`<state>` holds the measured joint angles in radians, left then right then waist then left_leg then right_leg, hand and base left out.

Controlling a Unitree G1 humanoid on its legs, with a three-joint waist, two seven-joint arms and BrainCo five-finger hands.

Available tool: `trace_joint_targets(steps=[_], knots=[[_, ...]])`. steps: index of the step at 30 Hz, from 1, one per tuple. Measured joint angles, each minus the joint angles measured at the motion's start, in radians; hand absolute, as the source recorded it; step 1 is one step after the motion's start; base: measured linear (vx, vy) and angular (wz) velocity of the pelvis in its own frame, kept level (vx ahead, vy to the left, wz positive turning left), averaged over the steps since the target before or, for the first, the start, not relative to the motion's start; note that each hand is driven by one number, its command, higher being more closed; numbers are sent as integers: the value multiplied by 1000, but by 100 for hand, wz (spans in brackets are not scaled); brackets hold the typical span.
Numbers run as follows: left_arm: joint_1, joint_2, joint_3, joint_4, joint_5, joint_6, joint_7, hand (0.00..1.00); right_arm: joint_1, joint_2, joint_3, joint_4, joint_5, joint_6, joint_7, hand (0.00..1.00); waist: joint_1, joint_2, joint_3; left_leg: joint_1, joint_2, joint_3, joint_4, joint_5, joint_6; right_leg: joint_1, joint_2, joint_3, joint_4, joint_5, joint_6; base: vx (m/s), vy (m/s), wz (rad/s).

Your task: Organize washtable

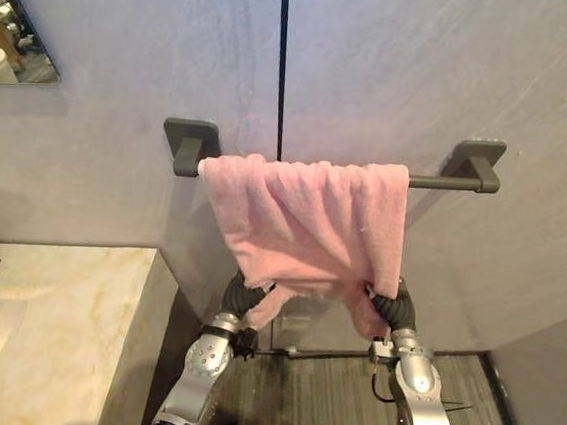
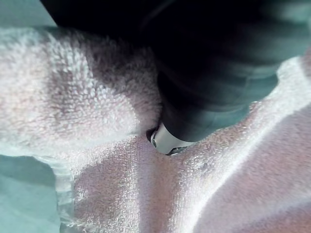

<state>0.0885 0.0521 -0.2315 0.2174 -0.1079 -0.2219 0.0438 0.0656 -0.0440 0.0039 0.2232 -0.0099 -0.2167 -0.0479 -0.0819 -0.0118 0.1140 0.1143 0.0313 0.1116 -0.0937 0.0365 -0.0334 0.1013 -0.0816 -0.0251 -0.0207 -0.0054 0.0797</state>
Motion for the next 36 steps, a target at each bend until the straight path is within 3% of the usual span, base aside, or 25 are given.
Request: trace_joint_targets(steps=[8, 16, 17, 18, 31, 36], knots=[[-24, -2, 27, 108, -1, -2, 0, 100, -76, 32, -14, 131, -1, -5, 0, 100, -13, 33, -2, 3, 1, 0, -1, -4, -6, 0, 1, 3, 5, 0, 0, -47, -21, 0], [-42, -11, 49, 158, -7, -8, 1, 100, -172, 60, -40, 269, 1, -9, 0, 100, -14, 35, -4, 3, 1, -6, -8, -4, -6, 2, 1, -4, -4, 0, -1, -27, -11, 2], [-52, -11, 52, 171, -7, -8, 2, 0, -186, 62, -41, 283, 3, -9, 0, 100, -14, 34, -4, 3, 0, -7, -8, -3, -5, 3, 1, -5, -6, 0, -1, 0, 0, 0], [-57, -11, 55, 178, -7, -9, 2, 0, -192, 62, -41, 291, 4, -9, 0, 0, -15, 34, -4, 4, 0, -7, -8, -1, -2, 4, 1, -5, -7, 1, -1, 0, 0, 0], [-62, -5, 132, 219, -10, -4, 52, 0, -196, 56, -131, 349, 23, 1, -45, 0, -15, 21, 2, 23, 2, -1, -9, -3, -3, 41, 1, -26, -36, 2, -3, 1, -11, 2], [-37, 2, 209, 220, -47, -1, 72, 0, -120, 35, -203, 385, 51, 59, -95, 0, -14, 13, 8, 23, 4, 5, -8, -4, -4, 38, 1, -22, -36, 2, -3, -12, -12, -3]])
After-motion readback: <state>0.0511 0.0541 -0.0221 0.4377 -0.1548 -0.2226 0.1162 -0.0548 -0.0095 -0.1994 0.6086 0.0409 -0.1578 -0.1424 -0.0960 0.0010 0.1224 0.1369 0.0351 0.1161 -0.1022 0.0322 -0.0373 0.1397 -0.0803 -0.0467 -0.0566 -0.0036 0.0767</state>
